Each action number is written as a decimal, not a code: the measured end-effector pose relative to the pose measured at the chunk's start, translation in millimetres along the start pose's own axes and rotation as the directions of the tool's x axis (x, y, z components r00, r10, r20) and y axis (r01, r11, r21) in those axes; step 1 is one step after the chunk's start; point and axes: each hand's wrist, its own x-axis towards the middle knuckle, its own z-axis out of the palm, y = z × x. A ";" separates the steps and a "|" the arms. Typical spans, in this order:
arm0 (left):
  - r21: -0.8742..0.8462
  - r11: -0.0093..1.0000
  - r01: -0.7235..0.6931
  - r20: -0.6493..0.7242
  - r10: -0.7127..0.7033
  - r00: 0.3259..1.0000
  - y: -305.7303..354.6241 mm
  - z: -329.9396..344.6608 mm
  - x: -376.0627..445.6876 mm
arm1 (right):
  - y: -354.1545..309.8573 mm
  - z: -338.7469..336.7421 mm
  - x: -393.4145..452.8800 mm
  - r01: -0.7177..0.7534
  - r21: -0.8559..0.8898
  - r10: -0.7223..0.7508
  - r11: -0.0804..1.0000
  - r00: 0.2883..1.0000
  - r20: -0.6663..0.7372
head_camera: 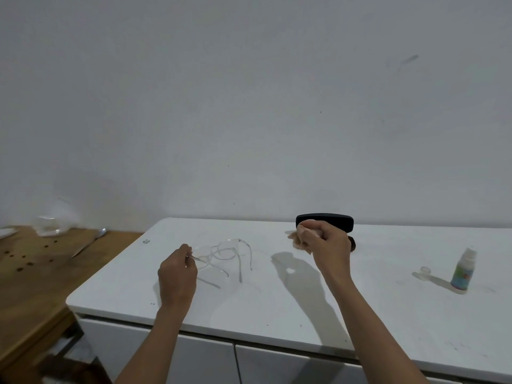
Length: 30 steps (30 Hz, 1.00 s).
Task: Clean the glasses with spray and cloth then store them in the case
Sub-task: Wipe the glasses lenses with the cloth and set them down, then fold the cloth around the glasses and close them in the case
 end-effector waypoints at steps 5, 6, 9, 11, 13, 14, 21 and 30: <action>0.110 0.994 -0.009 0.041 0.005 0.999 -3.3 -1.6 1.8 | 0.5 0.3 2.9 -0.011 -0.006 0.011 1.000 0.998 0.054; 0.116 0.993 -0.011 0.054 0.004 0.999 -2.6 -2.2 1.5 | -0.8 -0.3 3.3 -0.003 -0.018 0.004 1.000 0.999 0.054; 0.135 0.991 -0.016 0.083 0.005 0.997 -4.0 -2.5 -0.3 | -5.5 -2.1 3.7 0.004 -0.046 -0.001 0.999 0.998 0.064; 0.135 0.991 -0.020 0.097 0.007 0.995 -5.8 -1.4 -1.0 | -8.9 -3.1 3.9 0.014 -0.083 -0.006 0.996 0.996 0.086; 0.131 0.991 -0.025 0.107 0.011 0.994 -5.5 -1.5 -0.6 | -15.2 -4.6 4.6 0.020 -0.139 -0.006 0.990 0.995 0.102; 0.128 0.991 -0.028 0.111 0.014 0.994 -4.8 -2.3 -0.7 | -19.2 -5.6 4.9 0.028 -0.181 -0.010 0.983 0.995 0.096; 0.212 0.976 -0.046 0.032 0.040 0.999 15.8 -7.9 -1.7 | -45.1 -16.0 8.1 0.031 -0.158 -0.013 0.987 0.993 0.115; -0.456 0.890 -0.018 0.341 0.193 0.920 171.9 12.7 8.8 | -98.2 -39.6 6.8 0.010 -0.140 0.020 0.990 0.977 0.212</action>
